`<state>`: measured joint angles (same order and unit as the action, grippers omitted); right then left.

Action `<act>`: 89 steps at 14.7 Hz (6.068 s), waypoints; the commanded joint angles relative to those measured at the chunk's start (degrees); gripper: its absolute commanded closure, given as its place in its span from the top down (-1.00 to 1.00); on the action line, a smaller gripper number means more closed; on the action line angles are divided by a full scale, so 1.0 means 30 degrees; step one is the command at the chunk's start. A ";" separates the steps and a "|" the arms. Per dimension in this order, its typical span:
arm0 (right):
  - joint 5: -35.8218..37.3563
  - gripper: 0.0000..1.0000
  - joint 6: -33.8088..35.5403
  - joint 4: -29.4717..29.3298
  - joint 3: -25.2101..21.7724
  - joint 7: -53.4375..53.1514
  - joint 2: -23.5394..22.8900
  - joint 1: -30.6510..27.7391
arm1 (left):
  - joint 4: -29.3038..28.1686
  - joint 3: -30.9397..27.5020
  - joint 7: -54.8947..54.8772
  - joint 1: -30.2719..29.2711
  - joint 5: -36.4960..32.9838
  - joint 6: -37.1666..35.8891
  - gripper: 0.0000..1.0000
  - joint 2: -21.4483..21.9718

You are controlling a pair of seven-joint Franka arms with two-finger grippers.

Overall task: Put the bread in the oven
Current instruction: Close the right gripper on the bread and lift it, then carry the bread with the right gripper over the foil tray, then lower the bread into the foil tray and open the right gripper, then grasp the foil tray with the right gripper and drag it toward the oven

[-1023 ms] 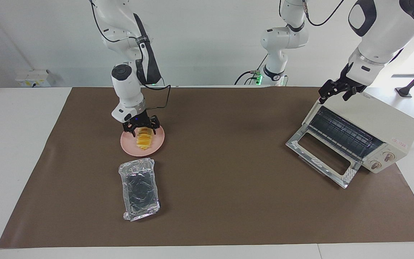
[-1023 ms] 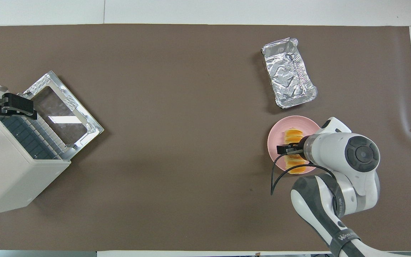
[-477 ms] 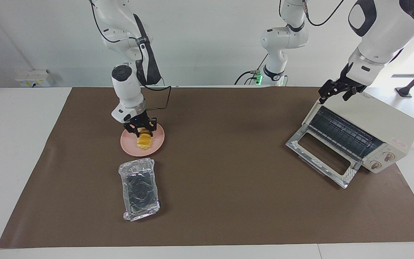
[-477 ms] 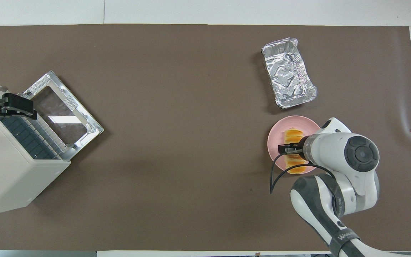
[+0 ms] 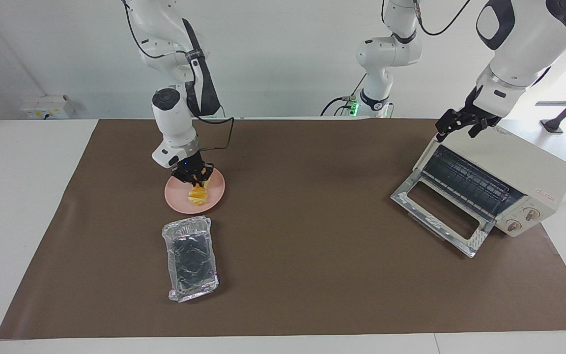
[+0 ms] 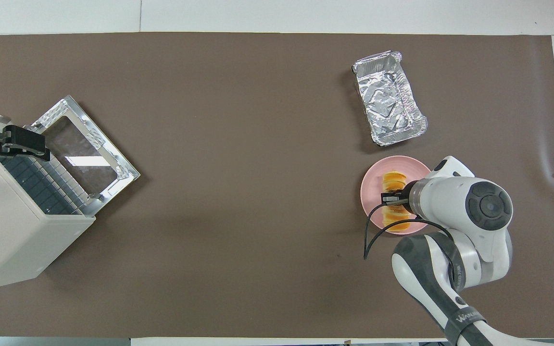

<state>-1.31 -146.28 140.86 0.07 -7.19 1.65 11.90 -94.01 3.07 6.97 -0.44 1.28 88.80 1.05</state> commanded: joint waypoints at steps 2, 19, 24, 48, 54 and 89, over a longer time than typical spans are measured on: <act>0.0055 -1.00 0.2782 -0.2940 0.0006 -0.0064 -0.0667 -0.0040 | 0.0163 -0.0117 -0.0069 -0.0001 0.0278 -0.0157 1.00 0.0059; -0.0881 -1.00 1.0185 -2.2081 0.0006 0.3921 -1.2587 -0.1007 | 0.0163 -0.0117 -0.0069 -0.0001 0.0278 -0.0186 1.00 0.0059; -0.0941 -1.00 0.6608 -1.9830 0.0006 0.5353 -1.2738 -0.0977 | 0.0163 -0.0117 -0.0069 -0.0001 0.0278 -0.0186 1.00 0.0059; -0.0355 0.98 0.6342 -1.9096 -0.0199 0.8665 -1.2269 -0.2501 | 0.0163 -0.0117 -0.0069 -0.0001 0.0278 -0.0186 1.00 0.0059; -0.0355 0.27 0.3203 -1.6837 -0.0199 0.9751 -1.2240 -0.2852 | 0.0163 -0.0117 -0.0069 -0.0001 0.0278 -0.0186 1.00 0.0059; -0.1205 -1.00 0.4177 -1.2652 0.0358 -0.8207 -0.7816 0.7402 | 0.0163 -0.0117 -0.0069 -0.0001 0.0278 -0.0186 1.00 0.0059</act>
<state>-4.20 -129.51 97.64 1.44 -31.17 -24.14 34.34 -94.01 3.07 6.97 -0.44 1.28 88.80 1.05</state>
